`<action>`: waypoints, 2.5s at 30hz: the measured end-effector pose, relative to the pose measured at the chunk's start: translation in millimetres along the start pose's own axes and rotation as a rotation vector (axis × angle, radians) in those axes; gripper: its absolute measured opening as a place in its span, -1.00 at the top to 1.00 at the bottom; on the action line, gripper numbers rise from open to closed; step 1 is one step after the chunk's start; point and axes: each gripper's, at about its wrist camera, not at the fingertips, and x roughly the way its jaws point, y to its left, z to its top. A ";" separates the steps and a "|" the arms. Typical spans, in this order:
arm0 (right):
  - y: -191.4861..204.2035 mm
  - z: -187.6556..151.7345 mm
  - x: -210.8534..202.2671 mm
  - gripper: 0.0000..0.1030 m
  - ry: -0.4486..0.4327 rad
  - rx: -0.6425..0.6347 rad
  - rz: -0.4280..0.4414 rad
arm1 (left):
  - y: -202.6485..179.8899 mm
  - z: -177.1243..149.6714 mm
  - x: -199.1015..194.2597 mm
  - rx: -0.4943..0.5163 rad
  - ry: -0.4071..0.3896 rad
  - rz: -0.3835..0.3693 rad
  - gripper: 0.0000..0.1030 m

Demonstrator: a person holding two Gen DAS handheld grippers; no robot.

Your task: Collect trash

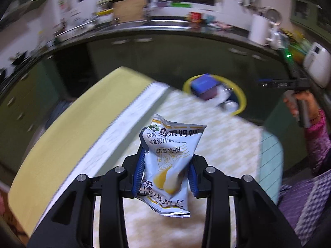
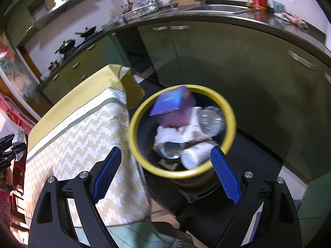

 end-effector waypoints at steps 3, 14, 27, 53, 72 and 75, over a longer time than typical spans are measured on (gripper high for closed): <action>-24.2 -6.8 -10.8 -0.69 -0.014 0.031 -0.017 | -33.9 30.8 19.7 0.042 -0.016 -0.086 0.30; -107.4 -34.7 -24.6 -0.69 -0.022 0.165 -0.034 | -126.8 124.9 144.0 0.133 0.038 -0.275 0.29; -130.1 -45.1 -14.8 -0.69 -0.002 0.211 -0.018 | -143.2 141.9 254.0 0.146 0.179 -0.173 -0.43; 8.4 -58.4 -51.5 -0.79 -0.047 -0.058 0.090 | -63.3 -40.6 -54.6 -0.334 -0.196 0.380 -0.86; 146.6 -97.9 -175.8 -0.91 -0.350 -0.391 0.136 | -109.0 -150.2 -209.5 -0.623 -0.347 0.773 -0.87; 153.6 -101.7 -179.8 -0.91 -0.365 -0.400 0.118 | -117.6 -158.7 -223.5 -0.635 -0.365 0.812 -0.87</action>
